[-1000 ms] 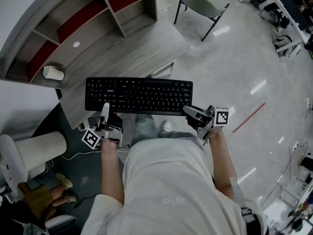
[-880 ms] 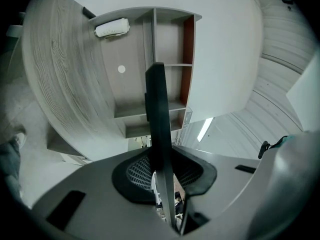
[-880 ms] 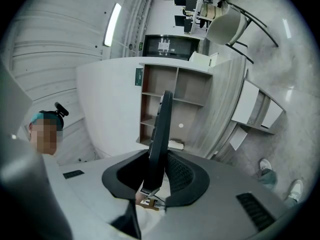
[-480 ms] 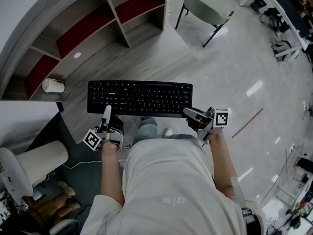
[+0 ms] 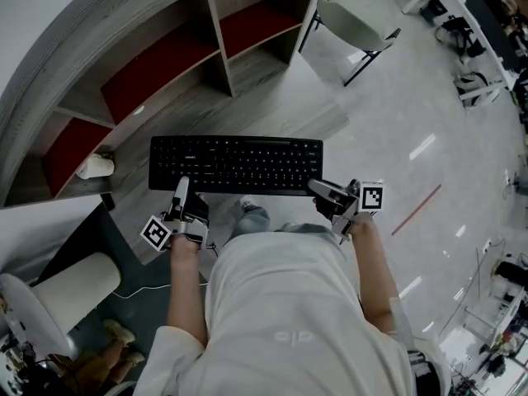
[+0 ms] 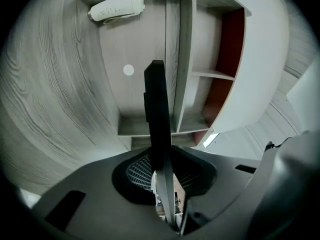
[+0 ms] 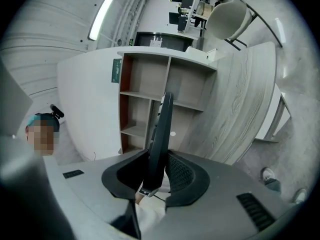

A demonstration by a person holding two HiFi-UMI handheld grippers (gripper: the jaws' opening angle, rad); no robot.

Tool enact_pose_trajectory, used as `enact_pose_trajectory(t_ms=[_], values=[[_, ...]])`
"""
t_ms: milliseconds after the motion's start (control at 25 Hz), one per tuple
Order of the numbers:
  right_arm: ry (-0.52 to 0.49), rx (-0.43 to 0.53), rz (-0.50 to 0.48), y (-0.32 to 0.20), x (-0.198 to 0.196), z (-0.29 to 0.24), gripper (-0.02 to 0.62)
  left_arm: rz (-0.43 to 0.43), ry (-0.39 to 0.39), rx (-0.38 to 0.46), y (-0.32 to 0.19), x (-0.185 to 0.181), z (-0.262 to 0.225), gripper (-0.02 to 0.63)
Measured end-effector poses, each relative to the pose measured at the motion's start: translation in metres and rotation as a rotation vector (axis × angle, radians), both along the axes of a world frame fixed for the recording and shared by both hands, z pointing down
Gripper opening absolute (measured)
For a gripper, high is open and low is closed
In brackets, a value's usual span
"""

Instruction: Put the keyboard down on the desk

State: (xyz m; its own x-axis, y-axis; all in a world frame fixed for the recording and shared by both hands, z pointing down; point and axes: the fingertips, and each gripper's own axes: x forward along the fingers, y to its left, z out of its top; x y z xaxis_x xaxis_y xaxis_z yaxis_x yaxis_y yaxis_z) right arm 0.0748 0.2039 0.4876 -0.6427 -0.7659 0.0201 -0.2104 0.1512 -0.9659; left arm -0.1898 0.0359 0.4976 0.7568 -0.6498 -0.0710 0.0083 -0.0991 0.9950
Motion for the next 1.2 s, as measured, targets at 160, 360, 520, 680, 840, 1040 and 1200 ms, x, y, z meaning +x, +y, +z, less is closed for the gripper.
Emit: enact_pose_trajectory(t_ms=[160, 360, 520, 680, 840, 1040, 1200], values=[[0.001, -0.031, 0.013, -0.039, -0.004, -0.004, 0.129, 0.017, -0.003, -0.025, -0.041, -0.002, 0.0, 0.1], [0.012, -0.05, -0.002, -0.074, -0.017, 0.005, 0.129, 0.012, 0.006, -0.06, -0.068, -0.017, 0.019, 0.1], [0.026, -0.086, -0.015, -0.102, -0.021, 0.017, 0.13, -0.011, 0.006, -0.083, -0.087, -0.029, 0.032, 0.1], [0.02, -0.107, -0.055, -0.119, -0.02, 0.029, 0.132, -0.039, -0.005, -0.106, -0.09, -0.035, 0.045, 0.1], [0.01, -0.135, -0.111, -0.141, -0.001, 0.041, 0.132, -0.08, -0.028, -0.116, -0.098, -0.021, 0.054, 0.1], [0.015, -0.166, -0.195, -0.165, 0.001, 0.056, 0.132, -0.161, -0.033, -0.145, -0.1, -0.029, 0.064, 0.1], [0.012, -0.204, -0.262, -0.184, 0.018, 0.071, 0.132, -0.224, -0.049, -0.172, -0.101, -0.018, 0.075, 0.1]])
